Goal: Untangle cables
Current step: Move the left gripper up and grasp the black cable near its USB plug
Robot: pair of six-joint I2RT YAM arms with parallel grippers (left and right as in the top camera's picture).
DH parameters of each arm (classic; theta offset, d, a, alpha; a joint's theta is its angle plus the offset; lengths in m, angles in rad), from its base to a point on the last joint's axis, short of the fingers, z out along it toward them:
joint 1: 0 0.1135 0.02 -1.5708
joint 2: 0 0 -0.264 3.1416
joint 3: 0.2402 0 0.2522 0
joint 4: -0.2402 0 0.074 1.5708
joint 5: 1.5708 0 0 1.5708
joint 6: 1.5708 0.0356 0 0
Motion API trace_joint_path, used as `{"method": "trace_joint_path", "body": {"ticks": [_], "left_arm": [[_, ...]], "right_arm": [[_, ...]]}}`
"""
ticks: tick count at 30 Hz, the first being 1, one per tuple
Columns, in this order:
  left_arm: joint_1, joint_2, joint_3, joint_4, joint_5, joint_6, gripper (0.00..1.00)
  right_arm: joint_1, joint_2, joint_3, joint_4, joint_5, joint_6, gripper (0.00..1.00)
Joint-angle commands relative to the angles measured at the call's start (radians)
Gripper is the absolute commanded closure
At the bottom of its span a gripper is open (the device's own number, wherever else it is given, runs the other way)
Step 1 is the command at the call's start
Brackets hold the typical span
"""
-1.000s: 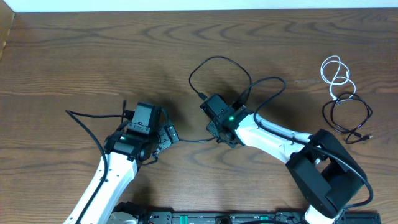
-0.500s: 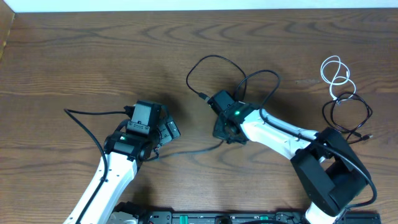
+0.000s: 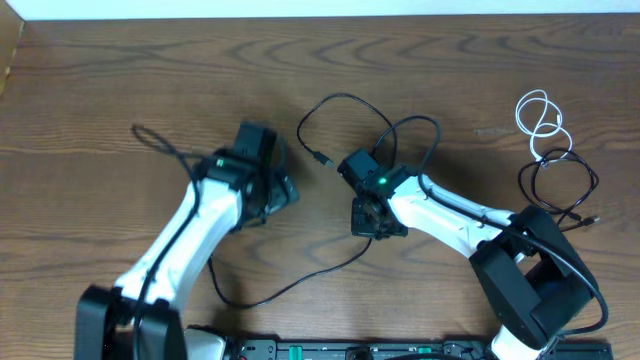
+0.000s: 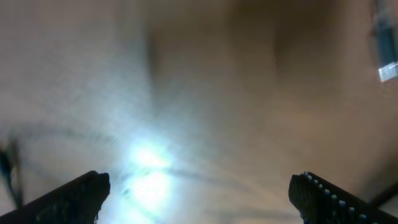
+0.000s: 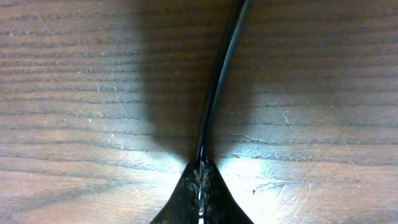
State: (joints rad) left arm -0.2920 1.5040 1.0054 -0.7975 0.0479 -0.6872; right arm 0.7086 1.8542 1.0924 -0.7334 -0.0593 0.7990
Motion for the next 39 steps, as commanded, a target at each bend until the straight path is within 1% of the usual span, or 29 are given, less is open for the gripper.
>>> {"method": "trace_joint_path", "body": {"ticks": [1,5,7,13,18,21,23,25,27,31,34,36,38,39], "left_arm": [[-0.004,0.076,0.097,0.030,-0.003,0.020,0.02],[-0.004,0.097,0.098,0.195,-0.004,0.009,0.02],[-0.004,0.102,0.098,0.237,-0.004,0.009,0.02],[-0.006,0.105,0.097,0.272,-0.005,-0.053,0.02],[-0.003,0.124,0.097,0.265,-0.007,-0.055,0.02],[0.013,0.160,0.097,0.261,-0.007,-0.056,0.02],[0.029,0.191,0.097,0.261,-0.006,-0.064,0.02],[0.048,0.227,0.097,0.266,-0.002,-0.067,0.02],[0.077,0.269,0.097,0.291,0.020,-0.066,0.02],[0.116,0.281,0.097,0.333,0.093,-0.066,0.02],[0.126,0.280,0.097,0.395,0.195,-0.043,0.02],[0.121,0.280,0.097,0.422,0.230,-0.044,0.02],[0.105,0.281,0.097,0.430,0.204,-0.055,0.01],[0.093,0.283,0.097,0.428,0.174,-0.065,0.04]], "right_arm": [[0.021,0.029,-0.029,-0.002,0.005,-0.023,0.99],[0.033,0.029,-0.029,0.011,0.012,-0.023,0.99],[0.036,0.029,-0.029,0.011,0.019,-0.023,0.99],[0.045,0.029,-0.029,0.007,0.022,-0.021,0.99],[0.076,0.029,-0.031,0.012,-0.008,-0.009,0.99],[0.105,0.029,-0.031,0.043,-0.042,-0.074,0.99],[0.127,0.029,-0.031,0.082,-0.119,-0.139,0.99],[0.150,0.029,-0.031,0.102,-0.177,-0.161,0.99],[0.183,0.029,-0.031,0.092,-0.188,-0.161,0.99],[0.210,0.029,-0.031,0.055,-0.187,-0.149,0.99],[0.208,0.029,-0.031,-0.006,-0.187,-0.149,0.99],[0.203,0.029,-0.031,-0.063,-0.185,-0.150,0.99],[0.200,0.029,-0.031,-0.102,-0.167,-0.150,0.99],[0.200,0.029,-0.031,-0.106,-0.159,-0.150,0.99]]}}
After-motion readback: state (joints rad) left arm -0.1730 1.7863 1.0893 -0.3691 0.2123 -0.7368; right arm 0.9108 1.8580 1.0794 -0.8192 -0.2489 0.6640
